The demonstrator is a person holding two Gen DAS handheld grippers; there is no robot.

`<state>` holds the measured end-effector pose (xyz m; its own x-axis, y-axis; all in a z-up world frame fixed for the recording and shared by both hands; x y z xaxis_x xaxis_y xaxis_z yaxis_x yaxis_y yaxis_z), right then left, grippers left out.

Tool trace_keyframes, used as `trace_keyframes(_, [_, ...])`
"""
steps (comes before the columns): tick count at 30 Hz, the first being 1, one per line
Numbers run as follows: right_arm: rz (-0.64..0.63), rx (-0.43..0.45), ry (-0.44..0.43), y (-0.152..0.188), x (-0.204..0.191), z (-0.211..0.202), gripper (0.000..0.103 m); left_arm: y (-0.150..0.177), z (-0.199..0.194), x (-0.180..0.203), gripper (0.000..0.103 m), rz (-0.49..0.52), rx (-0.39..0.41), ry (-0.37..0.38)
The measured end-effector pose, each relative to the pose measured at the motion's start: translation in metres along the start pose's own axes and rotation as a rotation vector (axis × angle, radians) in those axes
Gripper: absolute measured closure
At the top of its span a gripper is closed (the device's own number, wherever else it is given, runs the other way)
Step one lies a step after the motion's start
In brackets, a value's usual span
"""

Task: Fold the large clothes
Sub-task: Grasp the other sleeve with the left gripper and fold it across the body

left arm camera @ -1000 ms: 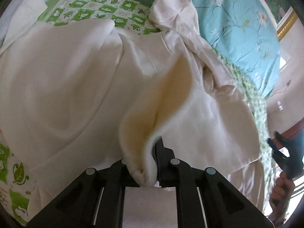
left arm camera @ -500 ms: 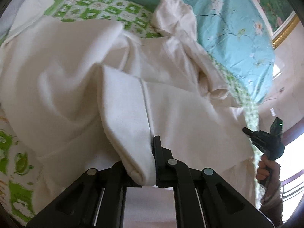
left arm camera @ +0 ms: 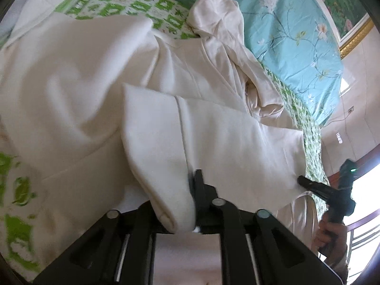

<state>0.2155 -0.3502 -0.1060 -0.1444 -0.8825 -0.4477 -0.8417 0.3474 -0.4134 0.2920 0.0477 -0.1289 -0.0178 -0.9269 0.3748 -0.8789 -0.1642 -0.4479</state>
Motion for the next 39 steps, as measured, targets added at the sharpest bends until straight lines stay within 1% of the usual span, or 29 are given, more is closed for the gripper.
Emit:
trace_keyframes(1, [0.065, 0.029, -0.024, 0.001, 0.015, -0.008, 0.103, 0.001, -0.009, -0.007, 0.088, -0.002, 0.009, -0.012])
trace_keyframes(3, [0.118, 0.069, -0.049, 0.001, 0.02, -0.028, 0.103, 0.0, -0.023, -0.02, 0.09, -0.006, 0.029, -0.049])
trace_keyframes(5, [0.097, 0.102, -0.085, 0.002, 0.011, -0.044, 0.096, -0.01, -0.042, -0.041, 0.087, -0.037, 0.075, -0.095])
trace_keyframes(6, [0.071, 0.112, -0.131, 0.006, 0.0, -0.054, 0.093, -0.02, -0.052, -0.054, 0.081, -0.058, 0.104, -0.124])
trace_keyframes(7, [0.056, 0.111, -0.162, 0.011, -0.006, -0.059, 0.084, -0.027, -0.057, -0.062, 0.07, -0.071, 0.122, -0.146])
trace_keyframes(8, [0.04, 0.108, -0.188, 0.016, -0.014, -0.062, 0.07, -0.042, -0.064, -0.076, 0.064, -0.095, 0.153, -0.201])
trace_keyframes(9, [0.013, 0.101, -0.213, 0.023, -0.025, -0.065, 0.063, -0.058, -0.069, -0.09, 0.058, -0.113, 0.184, -0.26])
trace_keyframes(10, [-0.006, 0.094, -0.229, 0.028, -0.034, -0.065, 0.058, -0.067, -0.072, -0.097, 0.056, -0.121, 0.202, -0.288])
trace_keyframes(11, [-0.014, 0.087, -0.239, 0.031, -0.043, -0.061, 0.058, -0.089, -0.073, -0.11, 0.054, -0.132, 0.228, -0.34])
trace_keyframes(12, [-0.021, 0.074, -0.257, 0.037, -0.051, -0.058, 0.058, -0.1, -0.072, -0.116, 0.047, -0.136, 0.233, -0.367])
trace_keyframes(14, [-0.023, 0.045, -0.293, 0.045, -0.065, -0.049, 0.058, -0.134, -0.065, -0.131, 0.044, -0.128, 0.248, -0.46])
trace_keyframes(16, [-0.016, 0.022, -0.317, 0.05, -0.078, -0.039, 0.058, -0.168, -0.05, -0.143, 0.033, -0.098, 0.238, -0.558])
trace_keyframes(17, [-0.014, 0.014, -0.325, 0.052, -0.082, -0.036, 0.058, -0.186, -0.038, -0.147, 0.033, -0.072, 0.222, -0.608])
trace_keyframes(18, [-0.006, 0.002, -0.341, 0.054, -0.086, -0.032, 0.058, -0.197, -0.028, -0.15, 0.033, -0.053, 0.214, -0.648])
trace_keyframes(19, [0.0, -0.007, -0.351, 0.055, -0.086, -0.027, 0.058, -0.213, -0.011, -0.157, 0.033, -0.027, 0.189, -0.718])
trace_keyframes(20, [0.003, -0.016, -0.358, 0.054, -0.087, -0.024, 0.058, -0.223, 0.003, -0.165, 0.033, -0.016, 0.159, -0.761])
trace_keyframes(22, [0.009, -0.029, -0.361, 0.055, -0.088, -0.019, 0.058, -0.233, 0.02, -0.184, 0.033, -0.02, 0.12, -0.813])
trace_keyframes(23, [0.011, -0.031, -0.36, 0.053, -0.088, -0.017, 0.058, -0.24, 0.027, -0.193, 0.033, -0.034, 0.123, -0.812])
trace_keyframes(24, [0.013, -0.032, -0.359, 0.052, -0.087, -0.017, 0.058, -0.244, 0.027, -0.198, 0.046, -0.045, 0.142, -0.798])
trace_keyframes(25, [0.015, -0.032, -0.354, 0.051, -0.086, -0.016, 0.058, -0.248, 0.025, -0.202, 0.076, -0.059, 0.159, -0.793])
trace_keyframes(26, [0.014, -0.032, -0.346, 0.048, -0.085, -0.015, 0.058, -0.252, 0.022, -0.206, 0.087, -0.079, 0.164, -0.743])
trace_keyframes(27, [0.014, -0.029, -0.338, 0.047, -0.084, -0.015, 0.058, -0.253, 0.02, -0.208, 0.095, -0.097, 0.168, -0.698])
trace_keyframes(28, [0.015, -0.026, -0.338, 0.046, -0.083, -0.016, 0.058, -0.253, 0.013, -0.211, 0.1, -0.123, 0.186, -0.65])
trace_keyframes(29, [0.018, -0.022, -0.34, 0.046, -0.082, -0.016, 0.058, -0.251, 0.006, -0.214, 0.1, -0.144, 0.212, -0.597])
trace_keyframes(30, [0.021, -0.016, -0.345, 0.045, -0.083, -0.017, 0.058, -0.247, -0.001, -0.216, 0.101, -0.157, 0.23, -0.561])
trace_keyframes(31, [0.021, -0.012, -0.351, 0.045, -0.084, -0.018, 0.058, -0.24, -0.011, -0.217, 0.101, -0.181, 0.259, -0.501])
trace_keyframes(34, [0.014, 0.003, -0.378, 0.045, -0.091, -0.023, 0.058, -0.219, -0.037, -0.205, 0.101, -0.204, 0.324, -0.384])
trace_keyframes(36, [0.003, 0.007, -0.393, 0.047, -0.098, -0.026, 0.058, -0.199, -0.057, -0.183, 0.101, -0.197, 0.365, -0.279])
trace_keyframes(39, [-0.01, 0.012, -0.41, 0.05, -0.104, -0.029, 0.058, -0.171, -0.073, -0.135, 0.101, -0.162, 0.386, -0.169])
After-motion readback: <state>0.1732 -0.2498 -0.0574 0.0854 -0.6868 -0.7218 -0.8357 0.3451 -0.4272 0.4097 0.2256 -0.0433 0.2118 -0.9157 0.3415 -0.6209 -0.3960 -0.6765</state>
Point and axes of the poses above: each gripper's, at about its wrist camera, not at the fingertips, and z roughly the way its jaws point, x to its right, y to its underside, the point moved 4 cm from there along z, roughly the way its jaws point, and after that the axes turned 10 degrees about -y, right-handed, at the moved point
